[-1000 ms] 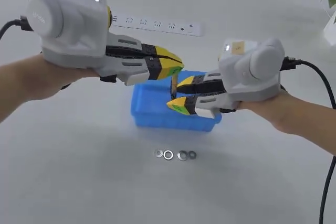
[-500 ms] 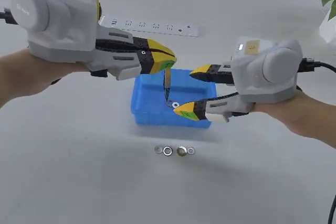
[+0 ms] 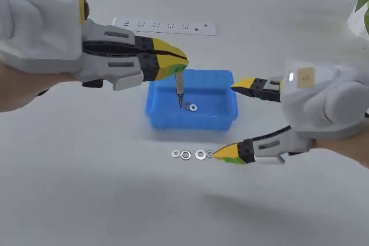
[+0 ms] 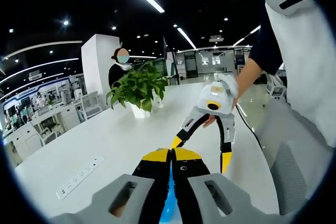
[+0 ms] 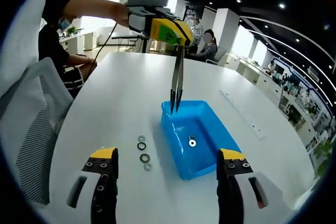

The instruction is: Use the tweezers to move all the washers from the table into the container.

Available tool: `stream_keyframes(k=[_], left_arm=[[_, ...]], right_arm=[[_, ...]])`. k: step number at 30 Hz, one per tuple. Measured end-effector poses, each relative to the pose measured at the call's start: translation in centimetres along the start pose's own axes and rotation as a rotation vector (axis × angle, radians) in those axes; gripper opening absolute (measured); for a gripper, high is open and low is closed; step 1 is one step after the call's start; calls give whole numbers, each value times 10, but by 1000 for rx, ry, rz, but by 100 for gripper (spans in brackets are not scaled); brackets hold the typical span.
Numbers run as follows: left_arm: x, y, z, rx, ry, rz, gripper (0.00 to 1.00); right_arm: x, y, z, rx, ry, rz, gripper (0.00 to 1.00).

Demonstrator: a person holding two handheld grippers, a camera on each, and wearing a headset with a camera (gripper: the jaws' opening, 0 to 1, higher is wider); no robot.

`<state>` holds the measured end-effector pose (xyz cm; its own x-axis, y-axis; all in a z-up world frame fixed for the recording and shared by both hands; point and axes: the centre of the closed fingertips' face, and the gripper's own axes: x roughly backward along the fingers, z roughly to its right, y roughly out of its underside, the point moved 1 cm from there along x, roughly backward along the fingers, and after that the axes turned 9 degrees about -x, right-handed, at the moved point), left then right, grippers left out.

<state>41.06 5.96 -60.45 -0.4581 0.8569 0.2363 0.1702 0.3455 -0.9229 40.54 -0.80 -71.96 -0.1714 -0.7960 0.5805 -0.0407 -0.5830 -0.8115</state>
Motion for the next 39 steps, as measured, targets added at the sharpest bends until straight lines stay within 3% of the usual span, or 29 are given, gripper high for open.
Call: stream_keyframes(k=[5, 7, 13, 16, 19, 22, 31, 39], left_arm=[[6, -1, 9, 0, -7, 0, 4], [8, 0, 16, 4, 2, 6, 4], [6, 0, 38, 15, 5, 7, 4], [6, 4, 46, 17, -4, 9, 4], [6, 8, 53, 13, -19, 17, 4], [5, 14, 60, 11, -9, -6, 4], [2, 26, 70, 23, 4, -32, 4], [-7, 34, 70, 32, 2, -32, 4]], right_arm=[[10, 7, -8, -32, 2, 6, 82], [14, 8, -6, -16, 34, 8, 82], [26, 9, -8, -46, 40, 28, 85], [31, 11, -10, -47, 46, 33, 86], [35, 9, -13, -108, 44, 65, 89], [39, 13, -21, -117, 30, 66, 93], [39, 35, -36, -181, 11, 45, 97], [38, 41, -50, -185, -32, 28, 100]])
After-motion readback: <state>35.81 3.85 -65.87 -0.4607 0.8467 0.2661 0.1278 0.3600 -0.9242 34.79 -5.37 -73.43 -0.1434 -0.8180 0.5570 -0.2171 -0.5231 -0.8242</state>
